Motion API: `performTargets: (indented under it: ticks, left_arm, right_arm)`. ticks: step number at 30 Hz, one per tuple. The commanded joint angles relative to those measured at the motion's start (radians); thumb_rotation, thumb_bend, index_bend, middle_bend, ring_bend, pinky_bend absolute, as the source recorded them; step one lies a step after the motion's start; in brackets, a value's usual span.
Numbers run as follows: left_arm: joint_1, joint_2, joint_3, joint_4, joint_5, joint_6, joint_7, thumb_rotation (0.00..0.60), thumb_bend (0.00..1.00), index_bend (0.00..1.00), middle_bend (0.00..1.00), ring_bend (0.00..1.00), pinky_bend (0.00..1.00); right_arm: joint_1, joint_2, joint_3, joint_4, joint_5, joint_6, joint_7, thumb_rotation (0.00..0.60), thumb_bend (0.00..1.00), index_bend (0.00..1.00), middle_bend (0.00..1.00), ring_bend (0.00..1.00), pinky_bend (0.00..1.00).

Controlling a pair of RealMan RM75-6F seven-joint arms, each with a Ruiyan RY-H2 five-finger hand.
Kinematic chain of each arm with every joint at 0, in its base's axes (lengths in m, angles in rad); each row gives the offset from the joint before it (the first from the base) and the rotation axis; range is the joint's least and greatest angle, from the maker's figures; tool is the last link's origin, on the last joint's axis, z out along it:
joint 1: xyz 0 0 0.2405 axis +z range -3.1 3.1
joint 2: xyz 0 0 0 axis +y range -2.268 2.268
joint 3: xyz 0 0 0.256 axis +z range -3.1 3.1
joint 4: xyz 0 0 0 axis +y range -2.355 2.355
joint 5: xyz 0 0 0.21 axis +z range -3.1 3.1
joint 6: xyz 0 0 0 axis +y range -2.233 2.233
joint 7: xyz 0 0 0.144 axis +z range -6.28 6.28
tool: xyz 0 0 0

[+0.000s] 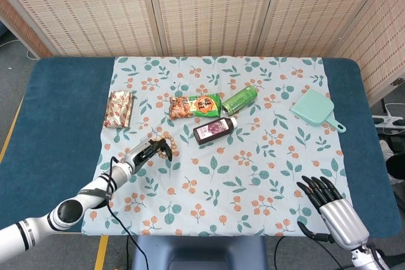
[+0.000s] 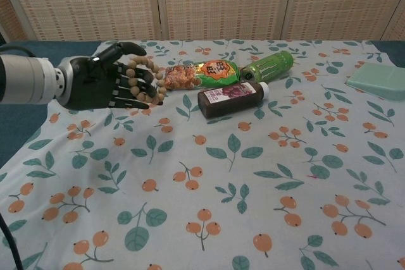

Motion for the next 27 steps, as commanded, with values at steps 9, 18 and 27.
performTargets:
  ticks: [9,18,27]
  left_arm:
    - [-0.035,0.006,0.060,-0.021,0.027,0.062,-0.058,0.368,0.76,0.61,0.57,0.24,0.00]
    - [-0.019,0.004,0.111,-0.046,0.226,0.063,0.007,0.570,0.94,0.33,0.41,0.24,0.00]
    - [-0.009,-0.032,0.141,-0.050,0.279,0.110,-0.025,0.576,0.92,0.16,0.27,0.17,0.00]
  right_arm:
    - [-0.003,0.009,-0.004,0.001,-0.012,0.012,0.013,0.273,0.30,0.00,0.00,0.00,0.00]
    - [-0.003,0.010,-0.005,0.001,-0.014,0.009,0.013,0.272,0.30,0.00,0.00,0.00,0.00]
    - [-0.004,0.013,-0.005,0.002,-0.016,0.016,0.019,0.275,0.30,0.00,0.00,0.00,0.00]
